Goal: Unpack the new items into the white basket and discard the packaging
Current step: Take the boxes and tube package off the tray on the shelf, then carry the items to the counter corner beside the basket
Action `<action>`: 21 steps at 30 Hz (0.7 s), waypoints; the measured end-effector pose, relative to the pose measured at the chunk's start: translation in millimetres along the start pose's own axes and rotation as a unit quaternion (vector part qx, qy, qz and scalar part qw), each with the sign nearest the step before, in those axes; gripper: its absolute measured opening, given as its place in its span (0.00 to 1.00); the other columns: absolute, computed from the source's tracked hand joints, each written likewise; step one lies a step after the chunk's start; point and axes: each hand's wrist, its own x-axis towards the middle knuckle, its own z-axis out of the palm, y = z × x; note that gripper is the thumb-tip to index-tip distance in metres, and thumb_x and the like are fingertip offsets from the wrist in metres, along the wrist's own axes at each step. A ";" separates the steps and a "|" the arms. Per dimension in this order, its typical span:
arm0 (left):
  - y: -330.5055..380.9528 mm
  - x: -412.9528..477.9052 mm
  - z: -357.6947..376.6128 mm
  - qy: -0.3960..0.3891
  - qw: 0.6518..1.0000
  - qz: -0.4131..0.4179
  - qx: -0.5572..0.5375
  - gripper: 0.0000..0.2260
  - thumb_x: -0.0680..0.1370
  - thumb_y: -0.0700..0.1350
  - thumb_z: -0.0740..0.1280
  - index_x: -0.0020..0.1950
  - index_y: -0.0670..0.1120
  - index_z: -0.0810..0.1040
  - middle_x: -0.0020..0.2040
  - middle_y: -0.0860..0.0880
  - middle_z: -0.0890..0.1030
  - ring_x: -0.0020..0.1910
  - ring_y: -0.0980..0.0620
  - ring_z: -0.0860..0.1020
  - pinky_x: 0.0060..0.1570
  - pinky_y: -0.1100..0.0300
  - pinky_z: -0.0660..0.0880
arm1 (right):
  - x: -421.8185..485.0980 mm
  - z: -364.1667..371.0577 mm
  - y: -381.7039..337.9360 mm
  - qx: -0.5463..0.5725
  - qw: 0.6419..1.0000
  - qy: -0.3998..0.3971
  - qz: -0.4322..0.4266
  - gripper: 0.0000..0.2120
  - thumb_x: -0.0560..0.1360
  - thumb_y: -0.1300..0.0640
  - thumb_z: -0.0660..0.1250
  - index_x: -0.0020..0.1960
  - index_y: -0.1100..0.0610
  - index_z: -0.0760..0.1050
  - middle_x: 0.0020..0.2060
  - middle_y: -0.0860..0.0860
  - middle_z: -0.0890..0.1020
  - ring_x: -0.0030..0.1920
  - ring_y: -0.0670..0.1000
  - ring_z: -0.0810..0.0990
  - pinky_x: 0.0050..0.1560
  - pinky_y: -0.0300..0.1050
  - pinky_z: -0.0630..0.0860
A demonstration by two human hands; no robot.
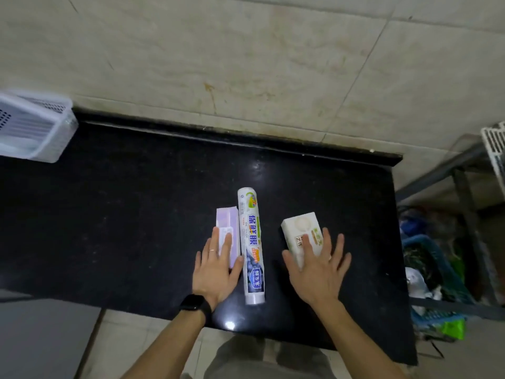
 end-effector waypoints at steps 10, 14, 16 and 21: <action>-2.8 -18.0 -19.8 0.065 0.959 -0.147 -0.234 0.32 0.72 0.49 0.68 0.73 0.57 0.60 0.72 0.51 0.64 0.61 0.45 0.75 0.51 0.54 0.75 | -7.7 -1.2 -94.6 0.133 0.979 -0.099 -0.119 0.35 0.77 0.37 0.60 0.76 0.56 0.59 0.72 0.55 0.66 0.69 0.56 0.68 0.63 0.51 0.71; -35.1 -58.8 -30.2 0.107 0.940 -0.216 -0.244 0.34 0.72 0.50 0.69 0.75 0.56 0.58 0.73 0.52 0.63 0.64 0.49 0.73 0.52 0.57 0.73 | -11.1 23.7 -120.6 0.003 0.989 -0.109 -0.104 0.52 0.71 0.25 0.55 0.76 0.65 0.55 0.69 0.58 0.66 0.67 0.59 0.68 0.59 0.56 0.72; -52.1 -78.3 -33.8 0.130 0.931 -0.243 -0.241 0.34 0.73 0.48 0.69 0.76 0.54 0.58 0.74 0.51 0.63 0.65 0.49 0.72 0.54 0.58 0.72 | -11.2 35.4 -122.3 -0.015 0.989 -0.115 -0.093 0.55 0.71 0.26 0.59 0.78 0.68 0.48 0.72 0.60 0.62 0.69 0.60 0.65 0.61 0.57 0.73; -79.5 -127.8 -30.4 0.194 0.907 -0.285 -0.244 0.33 0.73 0.47 0.70 0.76 0.51 0.60 0.75 0.52 0.65 0.69 0.50 0.67 0.62 0.53 0.72 | -11.5 52.1 -108.2 -0.008 0.991 -0.115 -0.072 0.51 0.75 0.40 0.67 0.77 0.68 0.41 0.71 0.61 0.62 0.69 0.62 0.64 0.58 0.62 0.74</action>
